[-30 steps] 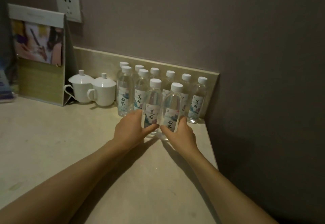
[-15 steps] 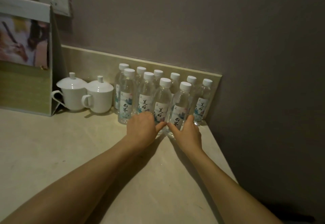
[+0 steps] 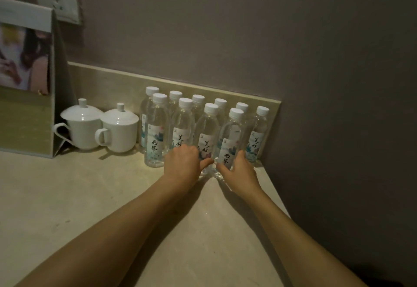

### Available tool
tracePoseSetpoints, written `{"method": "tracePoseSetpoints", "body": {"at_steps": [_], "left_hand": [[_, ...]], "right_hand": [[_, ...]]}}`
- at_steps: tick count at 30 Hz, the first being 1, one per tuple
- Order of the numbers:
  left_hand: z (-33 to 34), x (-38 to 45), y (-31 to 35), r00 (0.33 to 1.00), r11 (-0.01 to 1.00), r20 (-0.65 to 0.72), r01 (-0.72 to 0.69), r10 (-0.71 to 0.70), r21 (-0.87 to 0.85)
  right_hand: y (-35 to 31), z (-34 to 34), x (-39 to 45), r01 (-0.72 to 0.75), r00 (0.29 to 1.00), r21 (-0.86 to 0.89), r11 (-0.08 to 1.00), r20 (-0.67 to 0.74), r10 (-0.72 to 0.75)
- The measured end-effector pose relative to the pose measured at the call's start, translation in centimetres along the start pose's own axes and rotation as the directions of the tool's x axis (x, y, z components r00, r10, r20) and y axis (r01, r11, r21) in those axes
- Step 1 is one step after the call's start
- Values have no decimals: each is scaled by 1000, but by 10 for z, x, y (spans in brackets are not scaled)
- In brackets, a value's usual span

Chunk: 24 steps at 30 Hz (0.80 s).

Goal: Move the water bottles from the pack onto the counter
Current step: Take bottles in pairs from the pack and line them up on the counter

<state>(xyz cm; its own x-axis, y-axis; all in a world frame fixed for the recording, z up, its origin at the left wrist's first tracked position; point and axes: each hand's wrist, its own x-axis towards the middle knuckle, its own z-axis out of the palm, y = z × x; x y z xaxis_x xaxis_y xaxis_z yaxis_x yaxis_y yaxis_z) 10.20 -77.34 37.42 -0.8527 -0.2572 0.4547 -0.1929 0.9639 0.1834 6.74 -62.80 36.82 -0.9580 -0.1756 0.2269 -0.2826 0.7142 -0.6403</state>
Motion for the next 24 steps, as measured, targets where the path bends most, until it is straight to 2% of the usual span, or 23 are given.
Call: {"method": "tracePoseSetpoints", "body": {"at_steps": [8,15,24], "left_hand": [[-8,7,4,999,998,48,-1,-2,64],[1,4,8,999,995,18,41,-40,-88],[6,5,9,998,994,29,55,-52,-95]], "right_hand": [[-1,4,8,20,999,-26,999,-41,-21],[-3,6,11,15,998,-47,999,-67,-18],[-5,6,10,19,997,-87,996,-77,-26]]}}
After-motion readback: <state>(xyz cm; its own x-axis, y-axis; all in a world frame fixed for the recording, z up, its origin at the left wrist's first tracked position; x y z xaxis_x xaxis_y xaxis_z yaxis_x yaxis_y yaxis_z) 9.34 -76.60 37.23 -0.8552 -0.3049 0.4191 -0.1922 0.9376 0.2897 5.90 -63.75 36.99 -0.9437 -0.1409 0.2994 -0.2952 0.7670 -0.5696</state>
